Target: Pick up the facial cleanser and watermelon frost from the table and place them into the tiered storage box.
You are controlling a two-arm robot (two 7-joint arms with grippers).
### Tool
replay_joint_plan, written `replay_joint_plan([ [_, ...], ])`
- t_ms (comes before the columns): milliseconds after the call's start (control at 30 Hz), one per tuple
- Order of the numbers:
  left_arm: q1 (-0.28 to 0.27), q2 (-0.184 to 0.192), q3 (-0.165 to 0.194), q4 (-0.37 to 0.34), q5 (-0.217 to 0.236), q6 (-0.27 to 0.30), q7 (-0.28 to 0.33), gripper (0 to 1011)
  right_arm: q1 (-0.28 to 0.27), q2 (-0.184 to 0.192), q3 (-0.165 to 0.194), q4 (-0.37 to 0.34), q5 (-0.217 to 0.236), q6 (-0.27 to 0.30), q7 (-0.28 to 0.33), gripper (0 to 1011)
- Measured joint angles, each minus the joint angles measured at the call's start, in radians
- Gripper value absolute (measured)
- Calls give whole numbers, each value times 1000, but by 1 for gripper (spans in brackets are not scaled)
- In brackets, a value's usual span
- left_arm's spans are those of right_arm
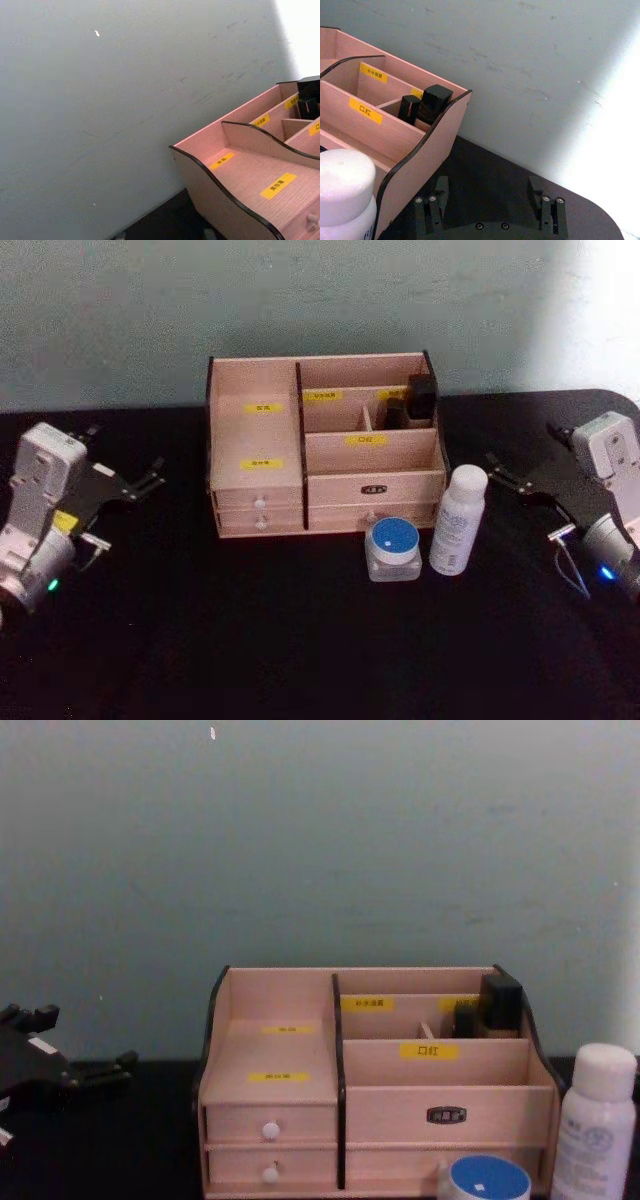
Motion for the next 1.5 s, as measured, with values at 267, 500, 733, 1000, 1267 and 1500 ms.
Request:
replay_joint_plan([
  [267,0,0,0,0,0,0,0,1001,0,0,0,0,0,0,0,1000],
  [500,0,0,0,0,0,0,0,1001,0,0,0,0,0,0,0,1000],
  [733,0,0,0,0,0,0,0,1001,-7,-1,8,-6,0,0,7,1000],
  [1000,0,0,0,0,0,0,0,1001,-54,21,32,-58,2,26,35,1000],
  [1267,0,0,0,0,0,0,0,1001,-139,78,70,-165,15,89,70,1000],
  [1500,0,0,0,0,0,0,0,1001,-204,125,105,-252,42,141,114,1000],
])
